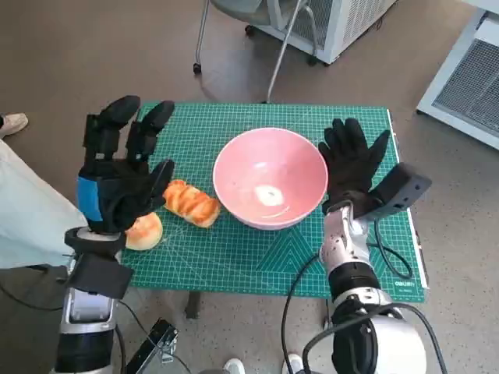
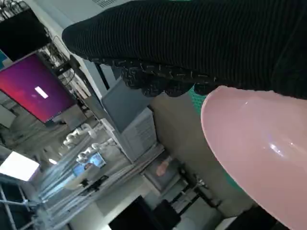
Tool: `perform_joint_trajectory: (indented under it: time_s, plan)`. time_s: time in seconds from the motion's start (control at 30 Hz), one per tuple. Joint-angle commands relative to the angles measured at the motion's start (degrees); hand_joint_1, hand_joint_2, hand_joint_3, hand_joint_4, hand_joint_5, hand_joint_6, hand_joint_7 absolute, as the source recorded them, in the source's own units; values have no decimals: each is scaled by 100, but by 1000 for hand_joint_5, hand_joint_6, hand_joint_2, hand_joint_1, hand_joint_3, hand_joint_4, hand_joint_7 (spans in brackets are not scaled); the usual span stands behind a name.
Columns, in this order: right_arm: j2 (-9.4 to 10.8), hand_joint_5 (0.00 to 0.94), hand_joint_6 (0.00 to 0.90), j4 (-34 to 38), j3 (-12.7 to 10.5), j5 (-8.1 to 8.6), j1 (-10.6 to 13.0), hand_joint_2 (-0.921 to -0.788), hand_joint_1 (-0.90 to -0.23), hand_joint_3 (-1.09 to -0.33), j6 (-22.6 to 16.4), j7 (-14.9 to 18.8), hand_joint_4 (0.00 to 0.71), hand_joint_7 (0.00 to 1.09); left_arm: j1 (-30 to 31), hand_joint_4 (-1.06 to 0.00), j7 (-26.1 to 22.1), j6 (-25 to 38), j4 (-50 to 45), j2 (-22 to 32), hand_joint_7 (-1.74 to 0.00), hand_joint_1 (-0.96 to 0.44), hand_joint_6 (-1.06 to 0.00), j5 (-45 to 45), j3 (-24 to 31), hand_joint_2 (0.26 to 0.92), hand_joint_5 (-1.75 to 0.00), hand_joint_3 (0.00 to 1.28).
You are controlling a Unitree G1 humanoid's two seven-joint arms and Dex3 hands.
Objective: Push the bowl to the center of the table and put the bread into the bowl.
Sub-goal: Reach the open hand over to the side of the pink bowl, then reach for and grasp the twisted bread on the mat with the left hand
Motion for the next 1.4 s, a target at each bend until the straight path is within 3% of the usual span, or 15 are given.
perform_joint_trajectory:
  time_s: [0.03, 0.13, 0.2, 0.27, 0.4, 0.43, 0.53, 0.57, 0.63, 0.8, 0.9, 1.0, 1.13, 1.4]
  plan:
    - [-171, 3, 295, -50, 355, -441, 127, -830, -362, -812, -350, -88, 424, 686, 116, -216, -170, 101, -153, 316, -840, -122, -82, 45, 76, 854, -516, 382]
    - [-286, 6, 289, -133, 595, -711, 150, -852, -379, -774, -660, -69, 434, 708, 129, -223, -440, 197, -240, 631, -824, -145, -94, 64, 85, 889, -482, 285]
    - [-402, 10, 284, -234, 823, -973, 176, -862, -387, -756, -984, -80, 446, 719, 101, -226, -753, 317, -305, 990, -809, -153, -103, 119, 92, 901, -459, 231]
    - [-509, 16, 276, -350, 1028, -1208, 210, -881, -396, -721, -1303, -73, 468, 730, 68, -234, -1069, 447, -384, 1324, -773, -147, -122, 156, 91, 904, -399, 156]
    - [-679, 20, 263, -691, 1299, -1382, 324, -895, -401, -688, -1948, 285, 487, 733, -39, -248, -1711, 852, -609, 1913, -693, -125, -158, 191, 37, 899, -276, 73]
    - [-714, 21, 260, -829, 1365, -1386, 378, -895, -400, -684, -2137, 436, 490, 733, -79, -252, -1884, 986, -671, 2050, -657, -117, -170, 194, 12, 896, -233, 54]
    - [-785, 16, 249, -1141, 1517, -1353, 513, -874, -388, -718, -2528, 785, 490, 746, -169, -253, -2242, 1316, -816, 2305, -564, -96, -192, 189, -52, 883, -140, 22]
    - [-806, 14, 243, -1304, 1577, -1280, 581, -866, -386, -732, -2661, 1006, 489, 755, -215, -254, -2373, 1448, -856, 2387, -534, -89, -201, 204, -94, 879, -115, 15]
    - [-826, 7, 232, -1578, 1669, -1136, 700, -862, -389, -737, -2828, 1353, 480, 773, -287, -255, -2549, 1637, -903, 2501, -477, -66, -217, 259, -173, 869, -79, 8]
    - [-834, 1, 210, -2199, 1868, -882, 984, -878, -404, -702, -2988, 1879, 449, 827, -465, -256, -2759, 1804, -863, 2681, -352, -38, -253, 534, -432, 850, -24, 1]
    - [-839, 1, 204, -2562, 1974, -820, 1161, -891, -416, -676, -2984, 2007, 444, 845, -610, -259, -2826, 1728, -678, 2759, -297, -34, -275, 732, -624, 843, -12, 0]
    - [-827, 4, 197, -2837, 2043, -756, 1312, -912, -430, -634, -2938, 2061, 448, 861, -765, -258, -2904, 1634, -432, 2811, -231, -38, -302, 891, -817, 839, -4, 0]
    - [-817, 8, 193, -2989, 2083, -675, 1419, -919, -428, -619, -2896, 2098, 456, 868, -966, -256, -3029, 1480, -102, 2851, -177, -46, -324, 1054, -1071, 836, -1, 0]
    - [-846, 12, 185, -3066, 2086, -742, 1545, -921, -421, -612, -2832, 1988, 465, 881, -1382, -241, -3330, 1326, 657, 2862, -88, -7, -355, 1478, -1676, 834, 0, 1]
